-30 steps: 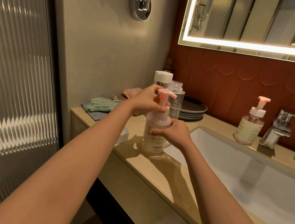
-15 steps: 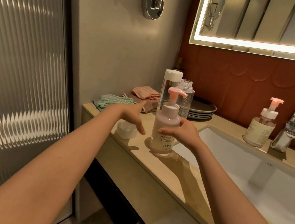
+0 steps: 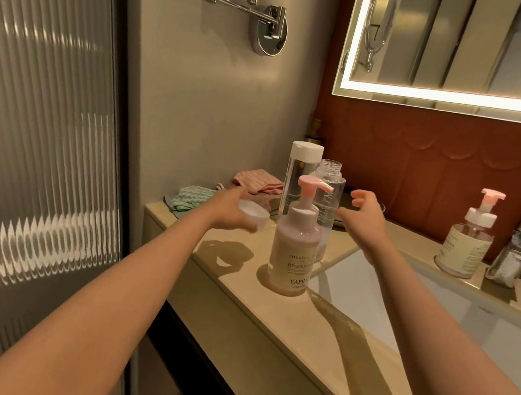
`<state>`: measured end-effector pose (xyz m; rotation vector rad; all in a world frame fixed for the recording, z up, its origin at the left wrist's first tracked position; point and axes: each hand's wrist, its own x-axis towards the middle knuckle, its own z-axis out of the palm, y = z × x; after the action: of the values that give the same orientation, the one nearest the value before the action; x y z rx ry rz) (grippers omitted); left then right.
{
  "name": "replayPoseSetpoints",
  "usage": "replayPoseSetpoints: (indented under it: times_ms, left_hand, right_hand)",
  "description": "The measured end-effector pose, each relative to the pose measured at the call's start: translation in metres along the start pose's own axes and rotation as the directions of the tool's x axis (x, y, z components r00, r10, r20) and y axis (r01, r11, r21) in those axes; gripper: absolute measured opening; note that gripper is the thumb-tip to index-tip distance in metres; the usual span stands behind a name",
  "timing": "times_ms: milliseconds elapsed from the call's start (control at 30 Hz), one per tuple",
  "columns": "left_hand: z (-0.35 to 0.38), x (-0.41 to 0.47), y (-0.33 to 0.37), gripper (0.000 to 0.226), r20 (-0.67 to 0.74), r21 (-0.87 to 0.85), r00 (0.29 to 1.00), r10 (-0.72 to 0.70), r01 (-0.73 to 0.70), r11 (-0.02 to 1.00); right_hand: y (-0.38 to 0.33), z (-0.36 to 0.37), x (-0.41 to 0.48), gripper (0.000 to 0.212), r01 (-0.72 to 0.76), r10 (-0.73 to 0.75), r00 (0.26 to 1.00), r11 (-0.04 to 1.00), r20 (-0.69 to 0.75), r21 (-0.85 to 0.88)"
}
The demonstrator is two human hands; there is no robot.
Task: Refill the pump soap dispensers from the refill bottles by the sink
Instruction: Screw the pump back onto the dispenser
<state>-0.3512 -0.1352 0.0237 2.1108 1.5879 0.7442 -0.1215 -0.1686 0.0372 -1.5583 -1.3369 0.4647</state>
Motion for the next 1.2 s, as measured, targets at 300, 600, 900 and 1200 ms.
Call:
replayPoseSetpoints:
  times_ms: [300, 600, 900, 1200]
  left_hand:
    - [-0.017, 0.045, 0.039, 0.087, -0.071, -0.185, 0.997, 0.018, -0.031, 0.982]
    - [-0.013, 0.076, 0.061, 0.088, -0.005, -0.245, 0.998, 0.059, -0.059, 0.968]
    - [-0.005, 0.091, 0.096, 0.065, -0.098, -0.313, 0.983, 0.156, -0.18, 0.933]
    - [-0.017, 0.1, 0.133, 0.045, 0.124, 0.071, 0.939, 0.319, -0.33, 0.941]
  right_hand:
    - [-0.006, 0.024, 0.039, 0.092, -0.079, 0.079, 0.992, 0.997, 0.095, -0.006]
    - [0.002, 0.026, 0.047, 0.078, 0.02, -0.021, 1.0, 0.996, -0.015, -0.092]
    - [-0.001, 0.02, 0.05, 0.065, 0.086, -0.077, 0.995, 0.985, 0.061, -0.152]
    - [0.0, 0.018, 0.057, 0.052, 0.095, -0.076, 0.989, 0.983, 0.128, -0.154]
